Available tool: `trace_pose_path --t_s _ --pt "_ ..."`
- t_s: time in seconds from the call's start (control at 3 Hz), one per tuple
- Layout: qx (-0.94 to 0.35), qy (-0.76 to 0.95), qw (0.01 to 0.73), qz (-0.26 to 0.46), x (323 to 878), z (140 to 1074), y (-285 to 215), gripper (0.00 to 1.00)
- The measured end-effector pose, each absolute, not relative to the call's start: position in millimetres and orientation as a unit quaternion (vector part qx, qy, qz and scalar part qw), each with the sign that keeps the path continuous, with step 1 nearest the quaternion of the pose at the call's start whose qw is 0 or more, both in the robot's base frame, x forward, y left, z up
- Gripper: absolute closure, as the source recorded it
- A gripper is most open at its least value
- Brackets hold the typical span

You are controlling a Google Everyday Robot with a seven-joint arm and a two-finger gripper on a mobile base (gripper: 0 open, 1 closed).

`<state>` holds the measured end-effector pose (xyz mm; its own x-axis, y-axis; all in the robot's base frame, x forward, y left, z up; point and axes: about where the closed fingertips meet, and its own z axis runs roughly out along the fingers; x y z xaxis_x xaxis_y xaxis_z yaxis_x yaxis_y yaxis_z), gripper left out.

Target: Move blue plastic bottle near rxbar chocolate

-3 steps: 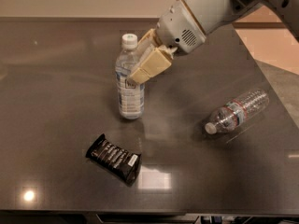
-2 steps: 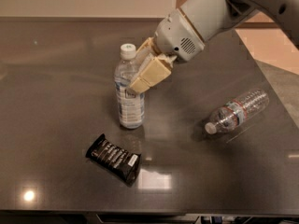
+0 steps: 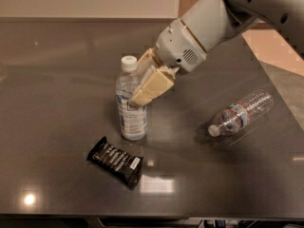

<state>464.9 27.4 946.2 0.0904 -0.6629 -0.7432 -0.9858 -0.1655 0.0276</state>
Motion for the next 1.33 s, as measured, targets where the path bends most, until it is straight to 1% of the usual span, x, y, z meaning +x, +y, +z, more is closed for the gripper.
trace_pose_path --t_s 1.0,1.33 --pt "-0.700 0.583 0.252 0.327 455.1 942.2 31.9 0.12" --pt "-0.701 0.582 0.252 0.326 454.7 942.5 33.5 0.00"
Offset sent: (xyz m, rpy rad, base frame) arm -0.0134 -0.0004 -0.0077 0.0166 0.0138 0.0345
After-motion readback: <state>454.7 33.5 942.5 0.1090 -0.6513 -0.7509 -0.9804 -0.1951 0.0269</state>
